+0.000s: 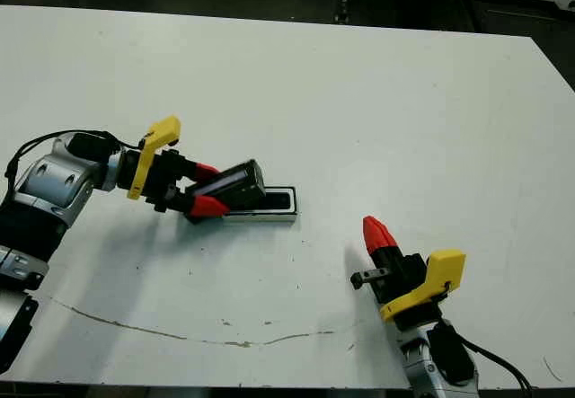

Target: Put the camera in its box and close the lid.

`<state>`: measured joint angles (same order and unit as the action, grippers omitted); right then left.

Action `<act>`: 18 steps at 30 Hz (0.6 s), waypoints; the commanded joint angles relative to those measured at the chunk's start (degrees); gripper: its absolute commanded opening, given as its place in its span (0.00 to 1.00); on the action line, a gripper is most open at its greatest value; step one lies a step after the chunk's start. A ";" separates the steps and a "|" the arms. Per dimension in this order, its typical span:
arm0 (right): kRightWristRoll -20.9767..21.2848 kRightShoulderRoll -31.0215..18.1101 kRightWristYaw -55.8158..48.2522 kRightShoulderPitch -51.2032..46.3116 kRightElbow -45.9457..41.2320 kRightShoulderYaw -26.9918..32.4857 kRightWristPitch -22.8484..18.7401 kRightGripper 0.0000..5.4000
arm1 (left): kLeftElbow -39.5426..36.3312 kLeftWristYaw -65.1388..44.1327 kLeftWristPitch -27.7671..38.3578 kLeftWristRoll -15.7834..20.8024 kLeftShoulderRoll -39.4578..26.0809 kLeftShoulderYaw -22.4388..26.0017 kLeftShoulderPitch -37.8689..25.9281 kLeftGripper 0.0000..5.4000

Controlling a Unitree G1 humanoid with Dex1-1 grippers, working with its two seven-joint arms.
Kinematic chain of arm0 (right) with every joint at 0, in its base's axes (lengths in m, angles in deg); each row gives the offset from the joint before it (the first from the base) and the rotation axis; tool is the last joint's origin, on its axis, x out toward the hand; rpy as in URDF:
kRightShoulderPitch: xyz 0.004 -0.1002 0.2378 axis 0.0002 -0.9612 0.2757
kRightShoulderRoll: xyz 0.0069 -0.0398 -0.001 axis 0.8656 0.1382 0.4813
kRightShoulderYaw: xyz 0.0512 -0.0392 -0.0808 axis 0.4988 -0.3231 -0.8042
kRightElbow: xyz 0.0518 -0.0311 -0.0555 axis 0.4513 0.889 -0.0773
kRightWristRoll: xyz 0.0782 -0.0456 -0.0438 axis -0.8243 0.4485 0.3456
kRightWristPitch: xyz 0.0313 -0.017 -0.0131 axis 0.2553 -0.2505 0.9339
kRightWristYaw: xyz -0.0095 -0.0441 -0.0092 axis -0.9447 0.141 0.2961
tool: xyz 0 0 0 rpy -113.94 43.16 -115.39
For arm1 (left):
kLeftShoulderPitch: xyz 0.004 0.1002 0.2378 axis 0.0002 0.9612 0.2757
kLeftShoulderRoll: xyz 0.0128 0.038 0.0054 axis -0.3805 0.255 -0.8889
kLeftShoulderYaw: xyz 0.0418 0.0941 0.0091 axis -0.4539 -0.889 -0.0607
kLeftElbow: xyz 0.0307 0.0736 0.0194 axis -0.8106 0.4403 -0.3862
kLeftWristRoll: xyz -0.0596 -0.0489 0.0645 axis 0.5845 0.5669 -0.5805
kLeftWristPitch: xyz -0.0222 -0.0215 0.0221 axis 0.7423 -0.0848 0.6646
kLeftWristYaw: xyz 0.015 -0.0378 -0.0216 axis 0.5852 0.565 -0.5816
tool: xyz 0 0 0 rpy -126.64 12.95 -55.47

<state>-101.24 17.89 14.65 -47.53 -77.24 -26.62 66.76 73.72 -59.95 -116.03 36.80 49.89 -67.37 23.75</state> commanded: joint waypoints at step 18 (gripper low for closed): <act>0.45 -0.22 0.68 -0.96 -0.24 0.24 -0.07 0.00 | -5.79 3.52 5.81 -4.89 0.35 -4.68 4.19 0.58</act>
<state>-101.22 18.28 14.65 -47.64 -77.23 -26.61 66.76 69.22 -56.88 -110.81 33.41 49.25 -69.86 25.45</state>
